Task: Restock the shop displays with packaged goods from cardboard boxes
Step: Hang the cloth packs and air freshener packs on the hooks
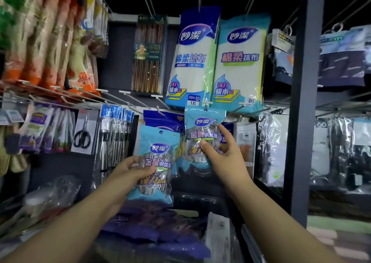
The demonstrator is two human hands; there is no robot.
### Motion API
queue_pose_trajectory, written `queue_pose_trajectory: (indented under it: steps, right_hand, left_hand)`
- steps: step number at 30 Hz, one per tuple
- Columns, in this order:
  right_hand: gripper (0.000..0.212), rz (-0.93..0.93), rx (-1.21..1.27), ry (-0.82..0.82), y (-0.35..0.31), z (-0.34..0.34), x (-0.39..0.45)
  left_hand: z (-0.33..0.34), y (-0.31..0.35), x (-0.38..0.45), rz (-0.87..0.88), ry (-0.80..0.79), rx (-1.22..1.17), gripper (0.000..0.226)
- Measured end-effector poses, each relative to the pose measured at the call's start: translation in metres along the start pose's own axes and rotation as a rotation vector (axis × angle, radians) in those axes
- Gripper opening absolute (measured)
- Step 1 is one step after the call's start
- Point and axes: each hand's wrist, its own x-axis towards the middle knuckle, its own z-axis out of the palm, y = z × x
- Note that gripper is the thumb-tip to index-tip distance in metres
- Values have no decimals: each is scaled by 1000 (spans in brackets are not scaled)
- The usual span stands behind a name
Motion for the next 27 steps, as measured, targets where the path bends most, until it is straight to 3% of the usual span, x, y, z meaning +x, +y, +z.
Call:
queue_pose_trajectory:
  steps: [6,9,19,23,27]
  right_hand:
    - [66,61,-45,14,8,3,2]
    - [69,88,-56,-16,17,2,8]
    - [72,120,-213,-13,42,14,39]
    - [73,158,-269,12,52,24,58]
    - [74,203,-348,-6,57,30,74]
  left_hand:
    - [-4,1,-4,-15,6,-17,27]
    - [-4,2,-6,-28,3,-12,20]
    - [-12,0,-9,-42,-7,-7,29]
    - [-20,-2,-8,-41,-22,-36,46]
    - [-23,-2,-9,-41,-51,-52,49]
